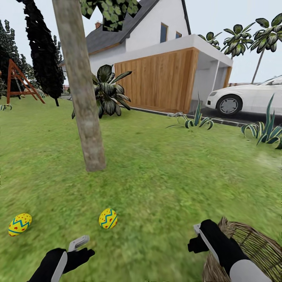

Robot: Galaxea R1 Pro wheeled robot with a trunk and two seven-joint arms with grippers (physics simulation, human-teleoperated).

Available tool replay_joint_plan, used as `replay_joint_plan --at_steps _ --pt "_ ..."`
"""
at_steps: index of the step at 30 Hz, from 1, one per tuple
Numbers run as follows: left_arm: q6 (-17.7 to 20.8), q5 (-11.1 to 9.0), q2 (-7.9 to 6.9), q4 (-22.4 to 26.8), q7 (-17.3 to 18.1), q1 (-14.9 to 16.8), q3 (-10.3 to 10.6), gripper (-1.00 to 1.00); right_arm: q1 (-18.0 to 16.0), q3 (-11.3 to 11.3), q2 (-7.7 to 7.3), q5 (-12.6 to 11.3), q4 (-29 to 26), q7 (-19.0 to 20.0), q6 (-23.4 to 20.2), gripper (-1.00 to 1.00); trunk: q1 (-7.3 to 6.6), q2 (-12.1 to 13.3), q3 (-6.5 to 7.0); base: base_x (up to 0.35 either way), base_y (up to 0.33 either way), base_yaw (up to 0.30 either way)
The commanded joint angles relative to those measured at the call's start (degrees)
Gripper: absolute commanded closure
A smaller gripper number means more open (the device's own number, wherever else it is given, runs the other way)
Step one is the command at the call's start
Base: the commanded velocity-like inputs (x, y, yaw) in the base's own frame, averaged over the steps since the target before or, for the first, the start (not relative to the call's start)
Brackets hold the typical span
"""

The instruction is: Take the three Easter eggs out of the wicker basket on the lawn in the garden, then place them on the lawn next to a single tree (choose any tree) so that all three eggs are next to the same tree and none are left in the basket.

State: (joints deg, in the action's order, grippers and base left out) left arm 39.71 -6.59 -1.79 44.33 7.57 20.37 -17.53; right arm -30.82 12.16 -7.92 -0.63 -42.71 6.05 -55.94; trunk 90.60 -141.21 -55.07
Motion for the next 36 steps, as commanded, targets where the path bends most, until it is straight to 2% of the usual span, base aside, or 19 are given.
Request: replay_joint_plan --at_steps 1,5,9,10,12,15,17,36 --pt "0.4 -0.4 0.02 0.1 0.0 0.0 -0.1 -1.00 0.0 0.2 -0.08 0.2 0.0 0.1 -0.2 -1.00 -0.03 0.0 -0.06 -0.251 0.000 0.000" --pt "0.4 -0.4 0.03 0.1 0.0 0.0 -0.2 -1.00 0.0 1.4 -0.05 0.2 0.2 0.2 -0.2 -1.00 -0.69 1.2 0.48 -0.331 0.003 0.000" --pt "0.3 -0.4 0.03 0.1 0.0 0.0 -0.2 -1.00 0.0 2.1 0.07 0.2 0.8 0.2 -0.1 -1.00 -1.57 2.8 1.20 -0.063 0.008 0.000" --pt "0.0 -0.4 0.03 0.1 0.0 0.0 -0.2 -1.00 0.0 2.4 0.41 0.2 0.9 0.2 -0.1 -1.00 -1.79 3.2 1.38 -0.004 0.001 0.000" --pt "-3.2 -0.4 0.04 -0.6 -0.2 0.0 -0.2 -1.00 0.0 2.6 1.00 0.2 0.9 0.1 -0.1 -1.00 -2.22 4.0 1.74 -0.001 0.000 0.000" --pt "-4.4 -0.5 0.17 -2.2 -0.1 0.0 -0.1 -1.00 0.0 2.6 1.14 0.2 0.9 0.1 -0.1 -1.00 -2.88 5.2 2.27 0.000 0.000 0.000" --pt "-4.5 -0.5 0.15 -2.6 -0.1 0.0 -0.2 -1.00 0.0 2.6 1.18 0.2 0.9 0.1 -0.1 -1.00 -2.88 5.2 2.27 0.000 0.000 0.000" --pt "-4.6 -0.2 0.66 -4.6 -0.1 0.0 0.0 -1.00 0.0 2.8 1.68 0.3 2.8 0.1 0.8 -1.00 -7.06 12.8 5.69 0.000 0.000 0.000"
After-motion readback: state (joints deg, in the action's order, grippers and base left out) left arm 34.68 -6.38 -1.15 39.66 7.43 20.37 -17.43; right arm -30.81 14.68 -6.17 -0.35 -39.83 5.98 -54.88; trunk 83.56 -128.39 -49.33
